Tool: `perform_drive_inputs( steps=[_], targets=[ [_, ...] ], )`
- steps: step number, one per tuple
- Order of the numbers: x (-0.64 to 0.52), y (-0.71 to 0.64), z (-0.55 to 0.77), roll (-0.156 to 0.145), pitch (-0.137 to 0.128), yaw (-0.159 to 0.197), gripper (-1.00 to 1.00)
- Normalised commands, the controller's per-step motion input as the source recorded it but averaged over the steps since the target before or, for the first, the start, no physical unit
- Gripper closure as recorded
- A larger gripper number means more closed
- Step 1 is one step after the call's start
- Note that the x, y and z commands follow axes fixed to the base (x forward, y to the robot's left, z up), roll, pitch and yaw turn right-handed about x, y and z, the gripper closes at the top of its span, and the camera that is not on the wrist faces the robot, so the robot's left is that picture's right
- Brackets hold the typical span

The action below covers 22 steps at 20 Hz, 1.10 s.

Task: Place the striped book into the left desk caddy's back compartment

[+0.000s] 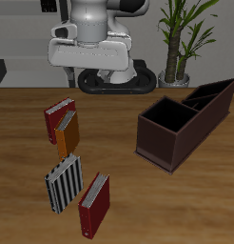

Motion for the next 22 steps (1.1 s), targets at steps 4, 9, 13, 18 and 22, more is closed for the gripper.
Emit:
perform_drive_inputs(
  steps=[4, 9, 13, 18, 22],
  targets=[
    [0.36, -0.19, 0.0, -0.048, 0.007, -0.047, -1.0],
    [0.3, -0.21, -0.04, -0.049, -0.001, -0.01, -1.0],
    [0.18, -0.13, -0.03, -0.026, -0.021, -0.035, -1.0],
    [0.19, -0.03, -0.15, -0.005, -0.045, -0.066, -1.0],
    [0.14, 0.0, -0.28, 0.002, -0.049, -0.019, -1.0]
  ],
)
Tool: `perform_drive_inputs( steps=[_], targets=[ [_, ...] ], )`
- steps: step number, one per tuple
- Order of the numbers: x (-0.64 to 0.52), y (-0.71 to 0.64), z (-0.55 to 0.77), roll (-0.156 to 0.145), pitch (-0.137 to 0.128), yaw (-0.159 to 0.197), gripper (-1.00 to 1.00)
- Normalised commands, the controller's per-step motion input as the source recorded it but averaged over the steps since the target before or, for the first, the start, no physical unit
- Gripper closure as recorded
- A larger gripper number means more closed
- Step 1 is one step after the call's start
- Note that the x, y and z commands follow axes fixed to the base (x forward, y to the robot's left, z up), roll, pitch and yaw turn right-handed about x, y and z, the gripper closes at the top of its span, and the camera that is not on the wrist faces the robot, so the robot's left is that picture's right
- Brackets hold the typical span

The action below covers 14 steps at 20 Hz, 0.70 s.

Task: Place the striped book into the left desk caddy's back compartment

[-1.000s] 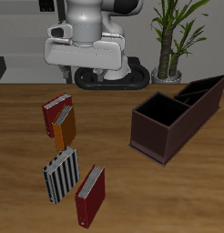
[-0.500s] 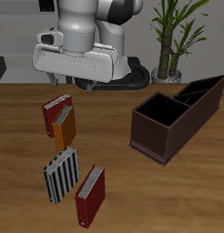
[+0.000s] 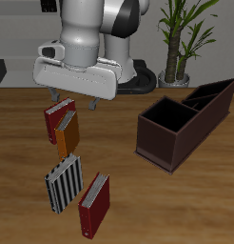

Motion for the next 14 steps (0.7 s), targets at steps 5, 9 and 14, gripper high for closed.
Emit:
perform_drive_inputs(
  steps=[5, 9, 14],
  targets=[
    [0.09, -0.02, -0.29, -0.011, -0.042, 0.011, -1.0],
    [0.18, -0.19, -0.39, -0.051, -0.029, -0.044, -1.0],
    [0.13, -0.2, -0.41, -0.04, 0.034, -0.033, -1.0]
  ],
)
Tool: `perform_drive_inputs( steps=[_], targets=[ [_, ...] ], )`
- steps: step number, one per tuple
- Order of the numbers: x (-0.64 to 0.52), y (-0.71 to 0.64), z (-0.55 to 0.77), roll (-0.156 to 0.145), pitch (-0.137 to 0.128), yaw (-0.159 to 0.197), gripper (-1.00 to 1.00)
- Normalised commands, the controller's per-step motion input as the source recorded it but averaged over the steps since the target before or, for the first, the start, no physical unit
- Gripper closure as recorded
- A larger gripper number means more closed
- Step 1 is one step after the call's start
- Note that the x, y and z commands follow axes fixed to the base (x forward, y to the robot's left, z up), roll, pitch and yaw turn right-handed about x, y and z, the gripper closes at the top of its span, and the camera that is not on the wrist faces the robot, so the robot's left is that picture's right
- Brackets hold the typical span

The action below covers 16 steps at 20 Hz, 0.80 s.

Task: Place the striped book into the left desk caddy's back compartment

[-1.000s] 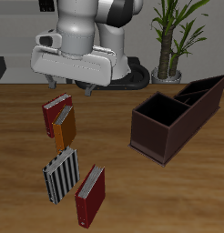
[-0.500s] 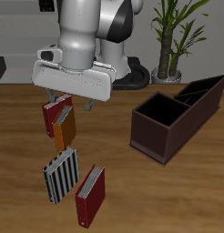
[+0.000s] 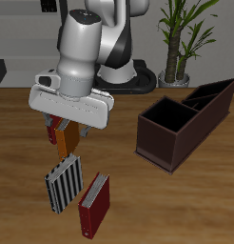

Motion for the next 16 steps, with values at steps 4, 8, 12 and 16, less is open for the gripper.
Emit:
perform_drive_inputs(
  steps=[4, 8, 12, 16],
  targets=[
    [0.04, -0.09, -0.26, -0.004, 0.016, -0.015, -1.0],
    [0.06, -0.1, -0.29, -0.005, 0.022, -0.017, -1.0],
    [0.04, 0.01, -0.25, 0.005, 0.015, -0.003, -1.0],
    [0.08, -0.04, -0.29, -0.005, 0.036, -0.047, -1.0]
  ],
)
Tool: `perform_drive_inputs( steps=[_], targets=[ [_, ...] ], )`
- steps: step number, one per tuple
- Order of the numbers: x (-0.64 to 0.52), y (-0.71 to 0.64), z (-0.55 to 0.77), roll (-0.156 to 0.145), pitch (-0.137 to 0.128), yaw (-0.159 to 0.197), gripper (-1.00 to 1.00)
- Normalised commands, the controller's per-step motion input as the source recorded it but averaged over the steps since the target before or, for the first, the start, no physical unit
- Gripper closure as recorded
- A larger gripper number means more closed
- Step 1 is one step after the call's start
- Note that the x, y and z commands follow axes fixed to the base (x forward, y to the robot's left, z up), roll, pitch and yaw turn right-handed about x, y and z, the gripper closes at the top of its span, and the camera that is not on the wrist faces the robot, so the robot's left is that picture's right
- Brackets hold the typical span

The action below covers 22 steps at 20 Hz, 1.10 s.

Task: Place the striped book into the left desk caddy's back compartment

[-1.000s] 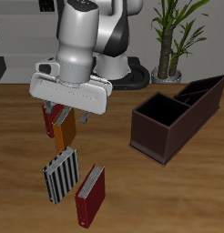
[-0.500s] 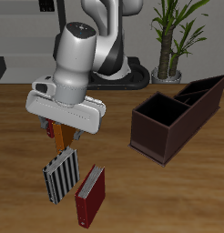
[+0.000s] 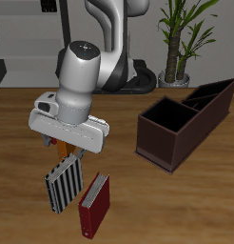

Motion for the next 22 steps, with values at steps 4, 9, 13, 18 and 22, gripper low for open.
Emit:
perform_drive_inputs(
  steps=[4, 9, 13, 18, 22],
  targets=[
    [0.03, 0.03, -0.29, 0.0, 0.035, -0.006, -1.0],
    [0.05, 0.01, -0.35, 0.007, 0.042, -0.036, -1.0],
    [0.05, 0.03, -0.35, 0.013, 0.047, -0.027, -1.0],
    [0.03, 0.03, -0.41, 0.005, 0.045, -0.009, 1.0],
    [-0.02, 0.08, -0.12, 0.032, 0.005, 0.008, 1.0]
  ],
)
